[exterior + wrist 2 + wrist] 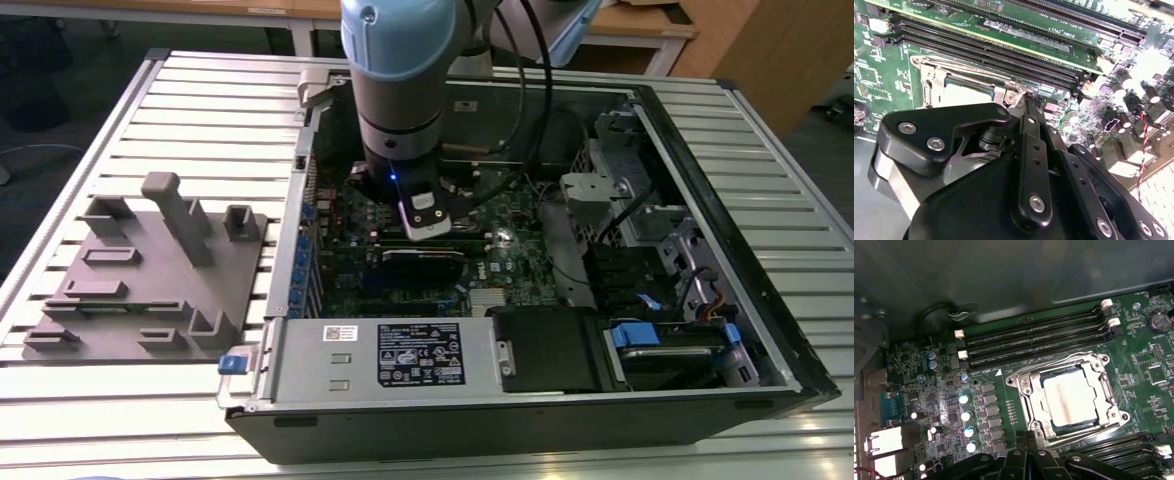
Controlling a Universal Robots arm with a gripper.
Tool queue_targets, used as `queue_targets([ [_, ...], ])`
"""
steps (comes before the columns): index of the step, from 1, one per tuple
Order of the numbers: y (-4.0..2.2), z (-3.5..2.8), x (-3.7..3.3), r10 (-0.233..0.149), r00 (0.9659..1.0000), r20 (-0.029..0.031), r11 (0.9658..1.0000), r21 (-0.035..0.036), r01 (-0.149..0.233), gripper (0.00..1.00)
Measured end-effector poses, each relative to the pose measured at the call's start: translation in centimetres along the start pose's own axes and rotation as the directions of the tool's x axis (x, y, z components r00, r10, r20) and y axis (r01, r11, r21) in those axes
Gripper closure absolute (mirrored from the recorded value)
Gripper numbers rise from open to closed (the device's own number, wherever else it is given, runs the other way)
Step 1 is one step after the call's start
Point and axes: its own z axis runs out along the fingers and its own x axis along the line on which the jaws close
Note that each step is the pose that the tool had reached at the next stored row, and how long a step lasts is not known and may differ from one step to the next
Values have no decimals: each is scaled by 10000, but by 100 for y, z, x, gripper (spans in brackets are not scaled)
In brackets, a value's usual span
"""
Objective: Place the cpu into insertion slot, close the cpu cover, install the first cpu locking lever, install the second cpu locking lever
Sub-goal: 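Install the second cpu locking lever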
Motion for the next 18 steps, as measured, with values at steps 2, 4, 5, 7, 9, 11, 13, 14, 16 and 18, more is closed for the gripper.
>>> queue_targets([
  [2, 4, -15, 0, -1, 10000, 2, 10000, 10, 1, 90],
  [4, 9, -36, 0, -2, 10000, 4, 10000, 18, 2, 90],
  [5, 12, -47, 0, -1, 10000, 6, 10000, 26, 1, 90],
  [7, 18, -60, 1, -4, 10000, 21, 10000, 81, 4, 90],
  [9, 19, -61, 1, -11, 10000, 44, 9998, 182, 10, 90],
  [11, 19, -61, 1, -12, 10000, 45, 9998, 188, 11, 90],
  [13, 22, -60, 1, -13, 10000, 50, 9998, 201, 12, 90],
  [14, 26, -59, 3, -13, 10000, 57, 9997, 232, 12, 90],
  [16, 37, -57, 5, -21, 10000, 79, 9995, 327, 18, 90],
  [18, 57, -52, 11, -28, 9999, 104, 9991, 432, 24, 90],
])
